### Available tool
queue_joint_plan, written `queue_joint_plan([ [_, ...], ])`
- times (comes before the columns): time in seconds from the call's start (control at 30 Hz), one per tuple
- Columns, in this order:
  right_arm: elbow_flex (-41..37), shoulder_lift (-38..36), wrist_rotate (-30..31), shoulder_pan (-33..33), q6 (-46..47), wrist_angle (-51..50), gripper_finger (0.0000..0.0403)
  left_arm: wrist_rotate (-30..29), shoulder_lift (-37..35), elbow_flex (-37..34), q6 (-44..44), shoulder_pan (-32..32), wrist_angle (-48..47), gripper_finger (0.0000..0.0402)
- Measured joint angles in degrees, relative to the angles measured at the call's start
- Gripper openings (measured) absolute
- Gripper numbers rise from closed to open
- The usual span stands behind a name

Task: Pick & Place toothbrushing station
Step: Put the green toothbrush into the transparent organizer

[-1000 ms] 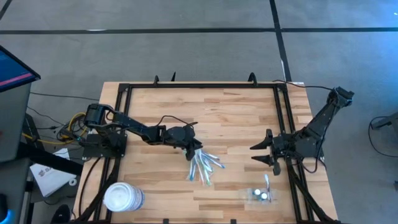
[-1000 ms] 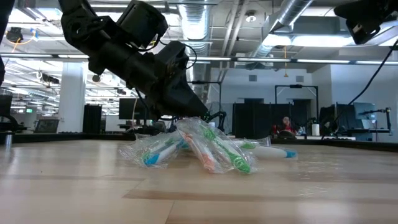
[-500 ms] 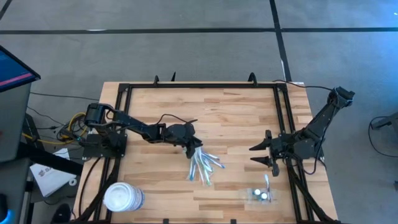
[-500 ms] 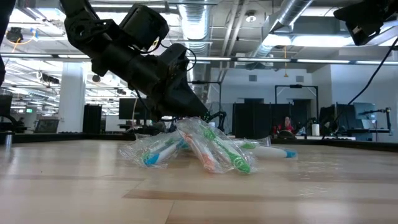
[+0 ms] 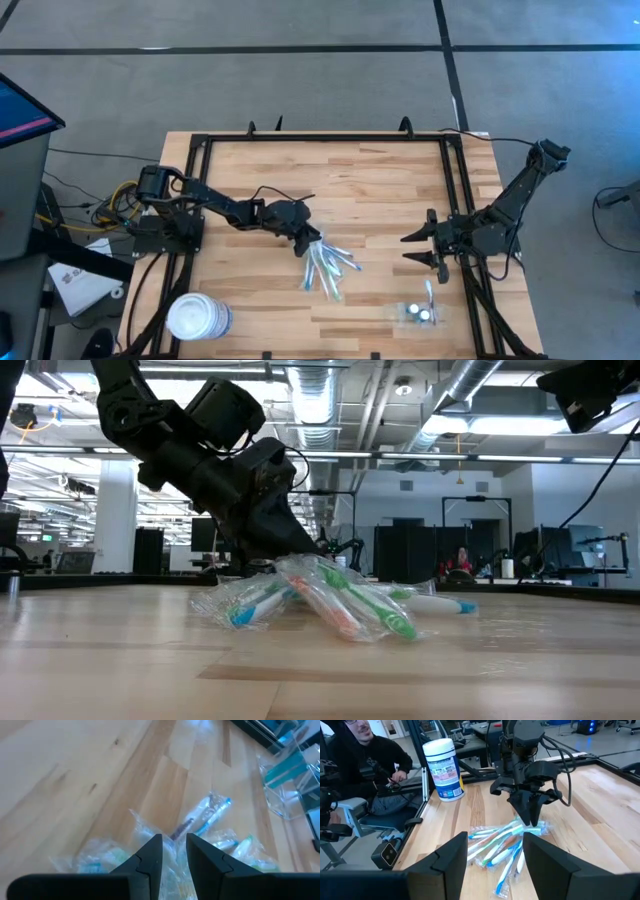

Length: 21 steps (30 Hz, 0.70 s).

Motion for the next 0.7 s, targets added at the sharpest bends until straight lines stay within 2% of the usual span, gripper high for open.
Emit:
queue_joint_plan([
  [0.23, 0.00, 0.00, 0.01, 0.00, 0.00, 0.01, 0.0182, 3.49, 0.00, -0.08, 0.00, -0.55, 0.39, 0.0076],
  [0.37, 0.00, 0.00, 0.02, 0.00, -0.01, 0.02, 0.0182, 7.39, 0.00, -0.08, 0.04, -0.76, 0.46, 0.0033],
  [0.43, 0.00, 0.00, 0.03, 0.00, 0.00, 0.00, 0.0182, 7.54, 0.00, -0.08, 0.04, -0.78, 0.46, 0.0010],
  [0.7, 0.00, 0.00, 0.03, 0.00, -0.02, 0.02, 0.0182, 5.34, 0.00, -0.08, 0.43, -0.76, 0.89, 0.0001],
])
